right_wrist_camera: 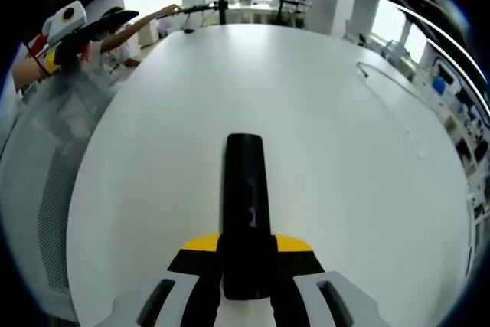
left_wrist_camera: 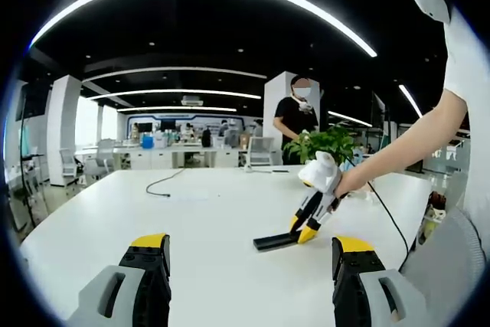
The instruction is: Press the specified remote control buttons in sequence, fully releasing each button before pressing the next.
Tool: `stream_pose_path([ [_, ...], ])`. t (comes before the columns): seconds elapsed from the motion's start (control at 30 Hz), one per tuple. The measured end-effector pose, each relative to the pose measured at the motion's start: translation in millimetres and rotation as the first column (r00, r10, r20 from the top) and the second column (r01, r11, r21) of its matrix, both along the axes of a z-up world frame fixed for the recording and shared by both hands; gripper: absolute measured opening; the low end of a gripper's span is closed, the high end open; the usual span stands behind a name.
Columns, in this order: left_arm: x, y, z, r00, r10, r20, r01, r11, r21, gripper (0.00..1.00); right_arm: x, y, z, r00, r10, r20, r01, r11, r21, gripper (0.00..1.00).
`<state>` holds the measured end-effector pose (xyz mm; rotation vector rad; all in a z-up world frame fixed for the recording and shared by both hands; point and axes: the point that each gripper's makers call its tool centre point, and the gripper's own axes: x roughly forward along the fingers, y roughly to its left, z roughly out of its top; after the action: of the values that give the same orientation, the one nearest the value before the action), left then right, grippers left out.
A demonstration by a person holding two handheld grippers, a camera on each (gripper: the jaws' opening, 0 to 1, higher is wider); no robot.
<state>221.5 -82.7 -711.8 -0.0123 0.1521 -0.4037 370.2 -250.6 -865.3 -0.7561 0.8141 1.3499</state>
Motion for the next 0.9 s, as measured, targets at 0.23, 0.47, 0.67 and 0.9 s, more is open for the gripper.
stream_pose_path([
  [0.23,0.0,0.1,-0.9,1.0,0.002,-0.004,-0.002,1.0,-0.001,0.9,3.6,0.5,0.0,1.0,0.005,0.001,-0.005,1.0,0.009,0.21],
  [0.47,-0.3,-0.5,-2.1,1.0,0.0,-0.009,0.0,1.0,0.001,0.9,3.6,0.9,0.0,1.0,-0.001,0.01,0.001,1.0,0.022,0.22],
  [0.67,-0.9,-0.8,-1.2,1.0,-0.001,-0.007,0.001,1.0,0.004,0.89,0.3,2.7,0.1,0.999,-0.039,0.001,0.039,0.998,0.039,0.27],
  [0.9,-1.0,-0.6,-2.6,1.0,0.0,-0.01,0.0,1.0,0.012,0.89,-0.3,7.1,4.5,0.982,-0.172,-0.077,0.182,0.972,0.148,0.31],
])
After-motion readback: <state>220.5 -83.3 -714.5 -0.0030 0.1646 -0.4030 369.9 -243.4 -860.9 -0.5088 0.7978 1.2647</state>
